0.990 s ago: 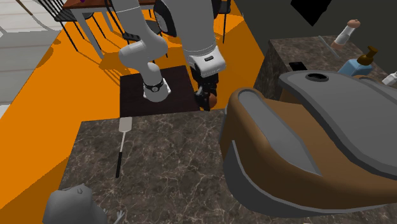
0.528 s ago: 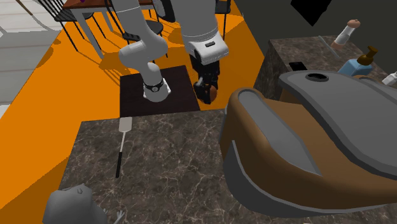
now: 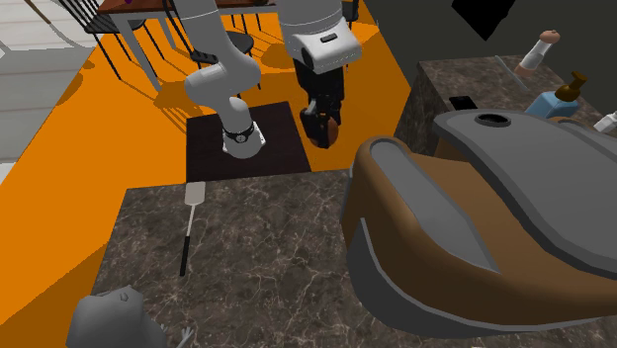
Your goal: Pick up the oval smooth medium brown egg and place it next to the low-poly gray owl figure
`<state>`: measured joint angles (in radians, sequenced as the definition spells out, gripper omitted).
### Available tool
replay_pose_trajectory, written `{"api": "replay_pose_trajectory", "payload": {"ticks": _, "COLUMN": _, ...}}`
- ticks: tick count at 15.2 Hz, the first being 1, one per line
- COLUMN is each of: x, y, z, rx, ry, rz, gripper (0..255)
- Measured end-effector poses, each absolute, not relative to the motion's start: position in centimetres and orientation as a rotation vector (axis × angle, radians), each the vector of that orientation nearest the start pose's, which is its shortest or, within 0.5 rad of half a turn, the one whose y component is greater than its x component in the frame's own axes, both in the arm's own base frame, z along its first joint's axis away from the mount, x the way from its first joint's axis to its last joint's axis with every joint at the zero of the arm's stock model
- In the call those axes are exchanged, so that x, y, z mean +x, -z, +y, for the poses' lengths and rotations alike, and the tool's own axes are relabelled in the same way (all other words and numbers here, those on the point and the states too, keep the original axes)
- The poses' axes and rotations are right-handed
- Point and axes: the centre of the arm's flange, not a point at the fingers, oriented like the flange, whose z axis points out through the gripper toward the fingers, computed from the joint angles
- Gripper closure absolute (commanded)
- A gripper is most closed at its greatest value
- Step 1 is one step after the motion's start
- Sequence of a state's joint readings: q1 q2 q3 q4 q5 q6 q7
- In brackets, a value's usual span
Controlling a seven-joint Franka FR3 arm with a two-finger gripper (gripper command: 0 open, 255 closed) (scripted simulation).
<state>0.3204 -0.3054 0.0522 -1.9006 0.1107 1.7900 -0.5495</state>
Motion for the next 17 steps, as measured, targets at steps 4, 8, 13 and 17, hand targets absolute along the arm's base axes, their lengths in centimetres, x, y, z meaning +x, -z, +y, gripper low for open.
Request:
{"api": "replay_pose_trajectory", "payload": {"ticks": 4, "x": 44.0, "y": -66.6, "z": 18.5, "rx": -2.741, "ry": 0.309, "rz": -1.337, "gripper": 255}}
{"api": "replay_pose_trajectory", "payload": {"ticks": 8, "x": 43.9, "y": -68.7, "z": 18.6, "rx": -2.741, "ry": 0.309, "rz": -1.337, "gripper": 255}}
{"api": "replay_pose_trajectory", "payload": {"ticks": 13, "x": 44.5, "y": -70.3, "z": 16.9, "rx": -2.741, "ry": 0.309, "rz": -1.336, "gripper": 255}}
{"api": "replay_pose_trajectory", "payload": {"ticks": 17, "x": 45.4, "y": -70.4, "z": 12.0, "rx": -2.742, "ry": 0.309, "rz": -1.335, "gripper": 255}}
